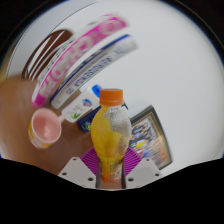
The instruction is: Pour water
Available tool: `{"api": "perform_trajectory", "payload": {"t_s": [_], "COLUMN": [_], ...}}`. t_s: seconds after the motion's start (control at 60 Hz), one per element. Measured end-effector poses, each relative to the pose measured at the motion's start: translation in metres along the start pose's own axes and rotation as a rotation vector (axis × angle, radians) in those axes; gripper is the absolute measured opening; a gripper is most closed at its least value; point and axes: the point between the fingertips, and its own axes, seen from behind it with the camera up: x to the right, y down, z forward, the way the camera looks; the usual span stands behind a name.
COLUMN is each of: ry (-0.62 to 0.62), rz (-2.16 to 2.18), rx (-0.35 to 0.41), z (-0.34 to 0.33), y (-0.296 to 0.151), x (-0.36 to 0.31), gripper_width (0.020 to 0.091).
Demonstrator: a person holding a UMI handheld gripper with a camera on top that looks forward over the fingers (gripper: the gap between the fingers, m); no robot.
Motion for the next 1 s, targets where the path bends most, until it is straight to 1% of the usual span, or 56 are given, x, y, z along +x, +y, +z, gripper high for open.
{"api": "perform_trajectory", "payload": {"t_s": [0.133, 0.217, 0.3, 0.45, 0.583, 0.6, 0.617, 0.667, 0.8, 0.85, 0.917, 0.967, 1.0], "ry": [-0.091, -0.138, -0.203, -0.284, -0.312, -0.316, -0.304, -0.291, -0.274, -0.275, -0.274, -0.283, -0.303], "rz": [0.374, 0.535, 0.682, 0.833, 0.889, 0.89, 0.901, 0.906, 0.939, 0.932, 0.923, 0.913, 0.909], "rx": [0.018, 0.004, 0.009, 0.034, 0.046, 0.039, 0.066, 0.088, 0.101, 0.094, 0.08, 0.044, 0.007], "z": [0.003, 0.014, 0.027, 0.041, 0.051, 0.052, 0.054, 0.055, 0.054, 0.053, 0.053, 0.053, 0.051], "y": [0.016, 0.036, 0.052, 0.065, 0.075, 0.079, 0.076, 0.078, 0.08, 0.08, 0.081, 0.084, 0.089], "x": [0.001, -0.01, -0.027, -0.057, -0.079, -0.083, -0.08, -0.08, -0.078, -0.078, -0.079, -0.084, -0.091], "gripper_width": [0.0279, 0.028, 0.0282, 0.028, 0.0281, 0.0294, 0.0289, 0.0283, 0.0301, 0.0349, 0.0442, 0.051, 0.0654]}}
